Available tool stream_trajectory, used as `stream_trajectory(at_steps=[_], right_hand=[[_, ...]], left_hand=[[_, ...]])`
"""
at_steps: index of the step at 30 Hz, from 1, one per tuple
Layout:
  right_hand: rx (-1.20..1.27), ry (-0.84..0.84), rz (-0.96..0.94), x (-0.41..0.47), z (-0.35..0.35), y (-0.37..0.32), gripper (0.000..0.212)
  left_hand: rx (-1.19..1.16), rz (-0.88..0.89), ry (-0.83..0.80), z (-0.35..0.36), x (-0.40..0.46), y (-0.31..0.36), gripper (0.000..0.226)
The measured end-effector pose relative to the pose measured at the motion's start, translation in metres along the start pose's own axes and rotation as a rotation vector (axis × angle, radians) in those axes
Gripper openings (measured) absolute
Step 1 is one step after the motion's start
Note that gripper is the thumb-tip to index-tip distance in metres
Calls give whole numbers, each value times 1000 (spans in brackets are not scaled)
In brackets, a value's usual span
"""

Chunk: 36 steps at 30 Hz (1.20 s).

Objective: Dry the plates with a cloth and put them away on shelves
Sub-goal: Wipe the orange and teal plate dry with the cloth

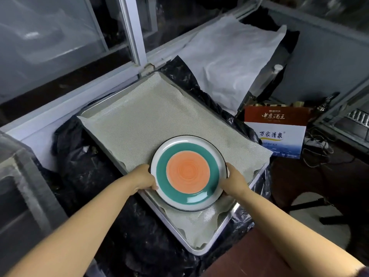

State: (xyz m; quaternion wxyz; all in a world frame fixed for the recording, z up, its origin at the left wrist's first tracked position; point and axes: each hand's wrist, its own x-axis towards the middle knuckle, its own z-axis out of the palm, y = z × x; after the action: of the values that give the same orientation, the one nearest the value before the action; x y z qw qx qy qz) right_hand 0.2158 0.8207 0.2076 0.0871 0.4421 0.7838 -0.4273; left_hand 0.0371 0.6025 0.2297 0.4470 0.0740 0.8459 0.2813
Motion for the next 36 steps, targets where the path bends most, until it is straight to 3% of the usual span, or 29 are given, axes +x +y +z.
stream_trajectory(at_steps=[11, 17, 20, 25, 29, 36], right_hand=[[182, 36, -129, 44, 12, -106, 39], [151, 29, -173, 86, 41, -167, 51], [157, 5, -179, 107, 55, -188, 46], [90, 9, -191, 129, 75, -203, 40], [40, 42, -197, 133, 81, -202, 43], [-177, 59, -253, 134, 85, -203, 25]], left_hand=[[-38, -13, 207, -103, 43, 22, 51], [-11, -35, 372, -151, 78, 28, 36], [-5, -67, 426, -164, 98, 22, 33], [68, -89, 470, -173, 126, 7, 32], [294, -141, 511, -173, 135, 6, 32], [486, -150, 512, -175, 128, 13, 32]])
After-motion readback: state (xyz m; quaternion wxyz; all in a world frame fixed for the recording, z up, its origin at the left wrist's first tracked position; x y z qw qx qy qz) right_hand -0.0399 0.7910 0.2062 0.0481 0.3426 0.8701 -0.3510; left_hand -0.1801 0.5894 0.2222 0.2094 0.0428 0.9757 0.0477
